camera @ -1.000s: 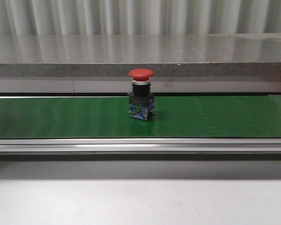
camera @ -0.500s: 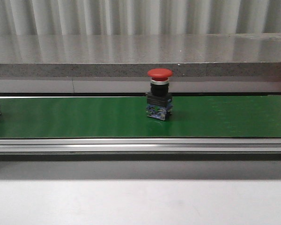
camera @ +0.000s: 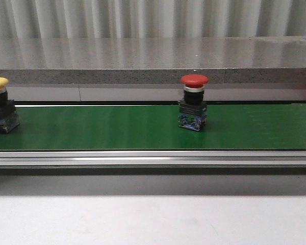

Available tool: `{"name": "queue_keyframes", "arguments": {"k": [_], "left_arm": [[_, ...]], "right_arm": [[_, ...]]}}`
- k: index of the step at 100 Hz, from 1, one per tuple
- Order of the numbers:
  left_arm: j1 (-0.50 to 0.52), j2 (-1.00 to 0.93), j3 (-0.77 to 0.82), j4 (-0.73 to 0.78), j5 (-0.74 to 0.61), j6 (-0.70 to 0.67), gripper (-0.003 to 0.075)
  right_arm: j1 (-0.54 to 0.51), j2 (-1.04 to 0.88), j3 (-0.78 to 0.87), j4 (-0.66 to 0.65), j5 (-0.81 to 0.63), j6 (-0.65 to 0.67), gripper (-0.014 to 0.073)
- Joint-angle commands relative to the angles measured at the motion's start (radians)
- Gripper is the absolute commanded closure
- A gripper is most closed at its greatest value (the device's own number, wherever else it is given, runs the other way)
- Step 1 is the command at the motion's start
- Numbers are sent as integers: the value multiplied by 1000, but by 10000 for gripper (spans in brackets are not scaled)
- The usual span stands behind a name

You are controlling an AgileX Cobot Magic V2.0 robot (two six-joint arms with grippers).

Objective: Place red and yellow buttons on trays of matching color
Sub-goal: 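Set the yellow button on the belt and open the left gripper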

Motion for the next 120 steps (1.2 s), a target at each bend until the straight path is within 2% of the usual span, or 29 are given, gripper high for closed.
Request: {"name": "queue_keyframes", "arguments": {"k": [1,13,42,72,77,82,99,104,106,120], "left_arm": [[-9,-15,-13,40,-62,0,580],[-9,-17,-10,40,-76,0,742],[-9,-17,-10,58,-83,0,740],[-9,-17,-10,58,-83,0,740],[-9,-17,-10,58,-83,0,740],[-9,-17,-10,58,-83,0,740],[-9,-17,-10,58,-83,0,740],[-9,-17,-10,58,-83,0,740],[-9,-17,-10,58,-83,0,740],[-9,-17,-10,58,-83,0,740]], "right_arm": [[1,-2,-25,-4,-63,-7,661],[1,-2,-25,-4,-73,-7,661],[1,-2,-25,-4,-143,-7,661],[1,-1,-25,-4,-141,-7,649],[1,-1,-25,-4,-129,-7,605],[1,-1,-25,-4,-117,-7,520],[1,-1,-25,1,-75,-7,46],[1,-1,-25,18,-72,-7,-54],[1,-1,-25,28,-74,-7,-78],[1,19,-30,71,-79,-10,-36]]}}
